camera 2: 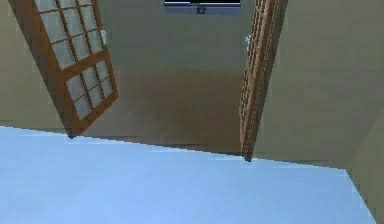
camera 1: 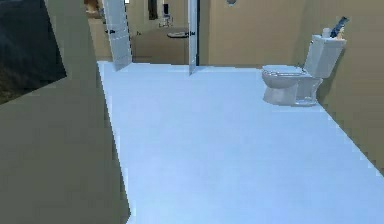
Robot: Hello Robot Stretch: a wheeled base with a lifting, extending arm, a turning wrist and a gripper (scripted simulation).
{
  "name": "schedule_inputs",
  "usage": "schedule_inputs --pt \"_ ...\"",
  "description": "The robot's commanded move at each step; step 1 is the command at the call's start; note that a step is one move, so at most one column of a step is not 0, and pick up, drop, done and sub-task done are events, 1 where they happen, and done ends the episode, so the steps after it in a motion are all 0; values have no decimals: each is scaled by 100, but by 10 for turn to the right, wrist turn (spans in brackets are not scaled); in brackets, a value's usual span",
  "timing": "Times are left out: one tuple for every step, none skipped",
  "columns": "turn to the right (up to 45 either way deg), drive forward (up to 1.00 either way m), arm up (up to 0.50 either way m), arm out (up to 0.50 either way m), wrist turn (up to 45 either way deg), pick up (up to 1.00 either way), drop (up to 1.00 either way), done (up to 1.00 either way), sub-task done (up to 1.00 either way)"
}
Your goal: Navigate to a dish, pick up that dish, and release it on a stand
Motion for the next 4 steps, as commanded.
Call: schedule_inputs --pt "0 90 0 0 0 0 0 0 0" --pt "-90 0 0 0 0 0 0 0 0" --pt "0 100 0 0 0 0 0 0 0" --pt "0 100 0 0 0 0 0 0 0"
